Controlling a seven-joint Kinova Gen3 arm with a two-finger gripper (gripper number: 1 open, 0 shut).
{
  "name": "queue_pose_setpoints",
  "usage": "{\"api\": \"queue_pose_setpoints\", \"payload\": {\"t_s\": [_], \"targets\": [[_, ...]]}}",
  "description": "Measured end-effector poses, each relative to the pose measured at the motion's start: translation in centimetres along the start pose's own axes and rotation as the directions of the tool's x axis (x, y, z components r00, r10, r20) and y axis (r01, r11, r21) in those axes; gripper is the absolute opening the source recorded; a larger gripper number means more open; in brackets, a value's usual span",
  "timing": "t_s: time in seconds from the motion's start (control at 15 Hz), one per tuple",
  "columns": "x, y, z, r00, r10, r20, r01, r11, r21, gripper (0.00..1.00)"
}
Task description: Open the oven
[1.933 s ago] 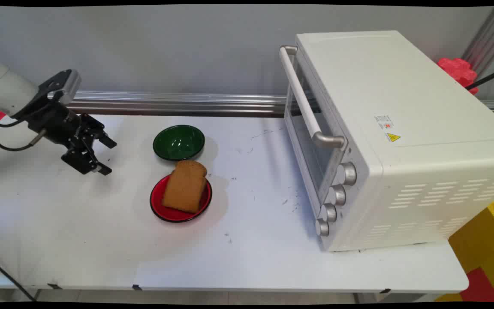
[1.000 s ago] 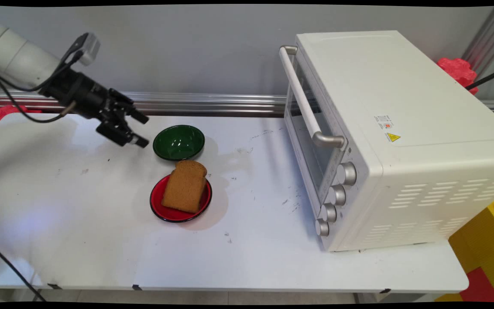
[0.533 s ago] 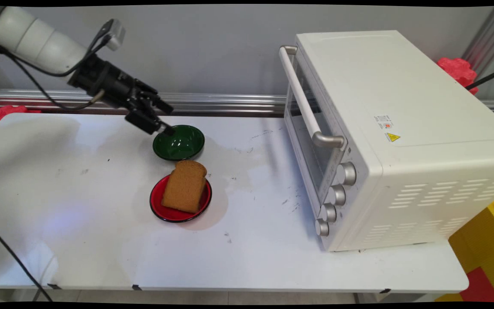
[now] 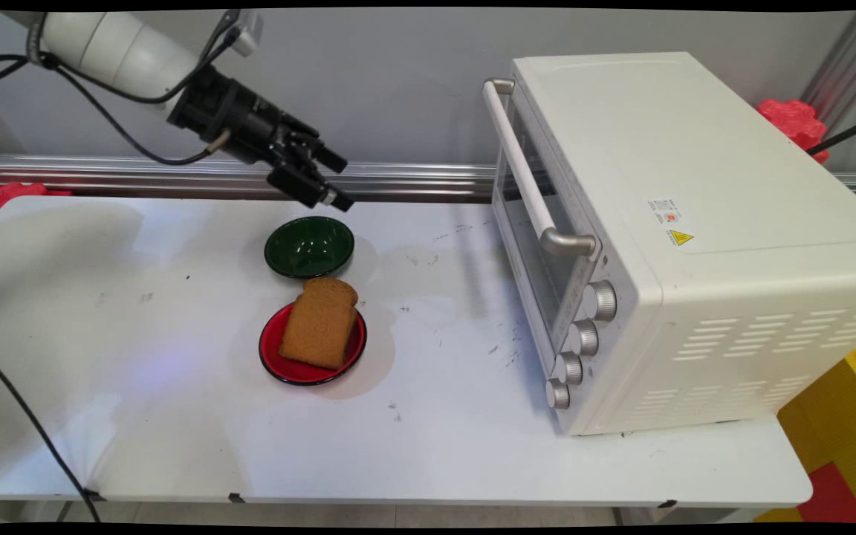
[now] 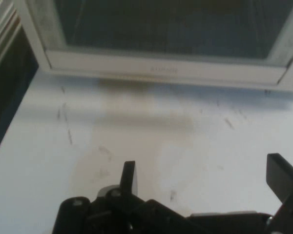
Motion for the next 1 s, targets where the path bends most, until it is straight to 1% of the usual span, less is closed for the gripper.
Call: {"api": "queue_pose_setpoints", "payload": {"t_s": [0.27,0.47,0.73,1.0], "targets": [[1.8,0.2,0.5,0.999,0.024,-0.033,-0.024,1.0,-0.009,1.0],[2.7,0.3,0.8,0.999,0.034,-0.043,-0.035,0.999,-0.014,1.0],[4.2,0.1,1.5,0.999,0.039,-0.032,-0.04,0.999,-0.013,1.0],[6.5,-0.4,2.6,0.999,0.044,-0.016,-0.044,0.999,-0.006,1.0]]}}
